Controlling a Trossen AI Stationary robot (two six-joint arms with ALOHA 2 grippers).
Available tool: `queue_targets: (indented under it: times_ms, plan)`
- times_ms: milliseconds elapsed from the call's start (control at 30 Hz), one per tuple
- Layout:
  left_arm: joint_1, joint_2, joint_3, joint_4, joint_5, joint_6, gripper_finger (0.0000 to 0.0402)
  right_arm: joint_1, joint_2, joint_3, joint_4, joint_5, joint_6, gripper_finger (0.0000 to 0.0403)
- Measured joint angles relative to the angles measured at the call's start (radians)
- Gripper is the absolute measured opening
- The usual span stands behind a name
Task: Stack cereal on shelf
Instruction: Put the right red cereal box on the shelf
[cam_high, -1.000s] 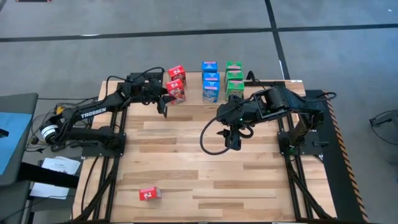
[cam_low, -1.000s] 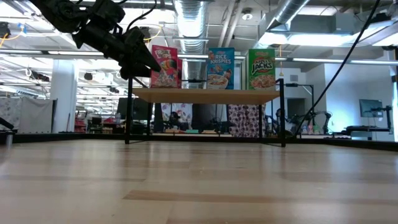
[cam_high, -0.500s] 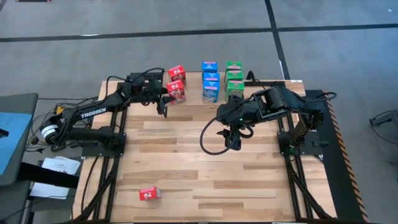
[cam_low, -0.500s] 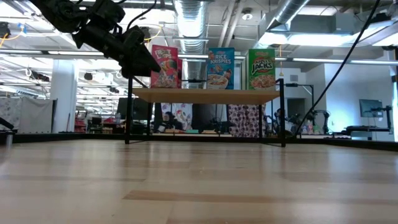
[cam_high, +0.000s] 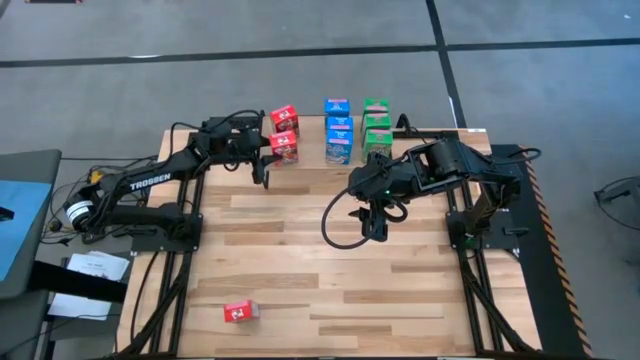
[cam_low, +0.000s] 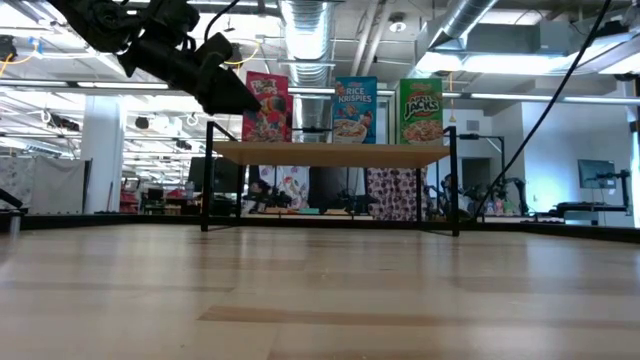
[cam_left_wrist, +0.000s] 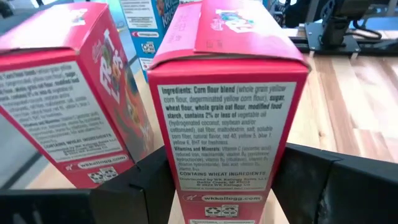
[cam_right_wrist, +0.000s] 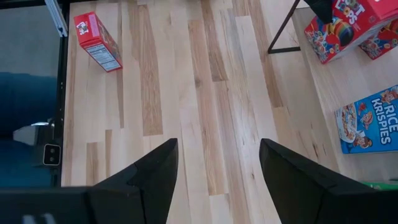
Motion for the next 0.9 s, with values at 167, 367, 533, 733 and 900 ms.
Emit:
queue_targets:
  times_ms: [167, 367, 533, 733, 900]
  plan:
    - [0.0, 0.0, 0.0, -0.004, -0.012, 0.023, 0.0209, 0.0, 0.0, 0.0, 0.0, 0.0, 0.0, 0.025]
    - [0.001, 0.0, 0.0, -0.004, -0.02, 0.043, 0.0211, 0.0, 0.0, 0.0, 0.0, 0.0, 0.0, 0.025]
    - [0.026, 0.0, 0.0, 0.002, -0.026, 0.045, 0.024, 0.0, 0.0, 0.0, 0.0, 0.0, 0.0, 0.025]
    - [0.032, 0.0, 0.0, 0.002, -0.05, 0.033, 0.0274, 0.0, 0.0, 0.0, 0.0, 0.0, 0.0, 0.025]
    - [0.031, -0.009, 0.0, -0.019, -0.051, 0.01, 0.0279, 0.0, 0.0, 0.0, 0.0, 0.0, 0.0, 0.025]
